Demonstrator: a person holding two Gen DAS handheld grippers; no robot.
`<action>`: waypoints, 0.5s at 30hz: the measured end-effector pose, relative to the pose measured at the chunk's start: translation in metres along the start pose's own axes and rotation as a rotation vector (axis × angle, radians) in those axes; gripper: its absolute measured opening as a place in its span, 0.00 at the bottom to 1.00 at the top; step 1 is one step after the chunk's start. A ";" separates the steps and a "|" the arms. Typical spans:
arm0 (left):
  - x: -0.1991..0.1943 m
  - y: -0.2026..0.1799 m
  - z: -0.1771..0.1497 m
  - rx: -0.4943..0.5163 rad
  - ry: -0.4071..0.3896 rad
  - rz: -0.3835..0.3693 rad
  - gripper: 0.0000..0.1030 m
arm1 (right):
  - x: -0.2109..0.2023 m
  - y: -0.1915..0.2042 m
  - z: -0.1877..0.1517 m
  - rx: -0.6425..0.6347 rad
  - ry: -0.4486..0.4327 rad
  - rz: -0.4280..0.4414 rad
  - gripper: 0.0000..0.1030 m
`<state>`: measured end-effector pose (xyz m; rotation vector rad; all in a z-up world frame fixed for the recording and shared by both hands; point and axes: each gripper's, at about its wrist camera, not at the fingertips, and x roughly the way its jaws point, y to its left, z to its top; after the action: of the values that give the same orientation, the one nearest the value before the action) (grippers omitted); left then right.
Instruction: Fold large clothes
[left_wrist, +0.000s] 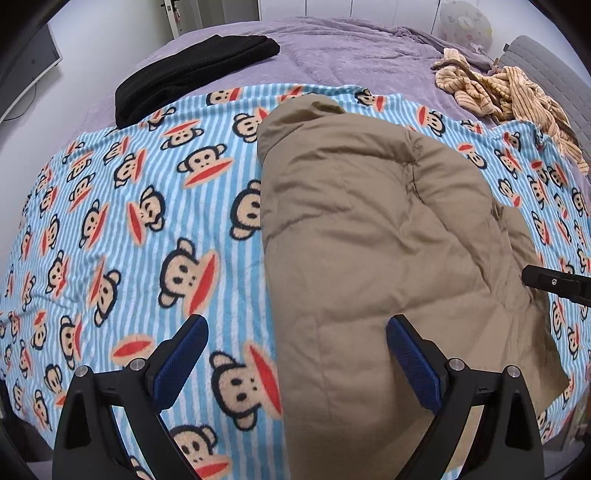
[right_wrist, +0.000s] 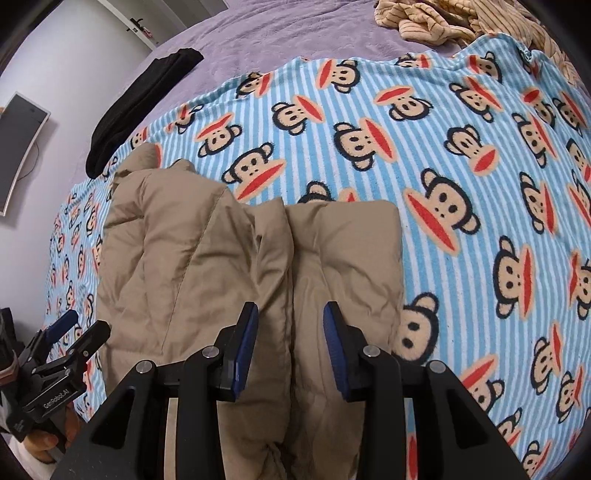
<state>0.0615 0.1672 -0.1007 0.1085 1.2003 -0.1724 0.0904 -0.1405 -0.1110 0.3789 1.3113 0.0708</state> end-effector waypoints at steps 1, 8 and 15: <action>-0.001 0.001 -0.007 0.003 0.011 -0.004 0.95 | -0.005 0.002 -0.008 -0.009 0.003 -0.001 0.39; -0.002 0.002 -0.035 0.020 0.061 -0.047 0.95 | -0.021 0.006 -0.052 0.007 0.034 0.014 0.40; -0.004 0.004 -0.038 0.023 0.074 -0.085 0.95 | -0.016 0.010 -0.076 0.027 0.081 -0.034 0.44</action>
<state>0.0260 0.1783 -0.1111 0.0844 1.2774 -0.2585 0.0160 -0.1177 -0.1088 0.3799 1.3996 0.0410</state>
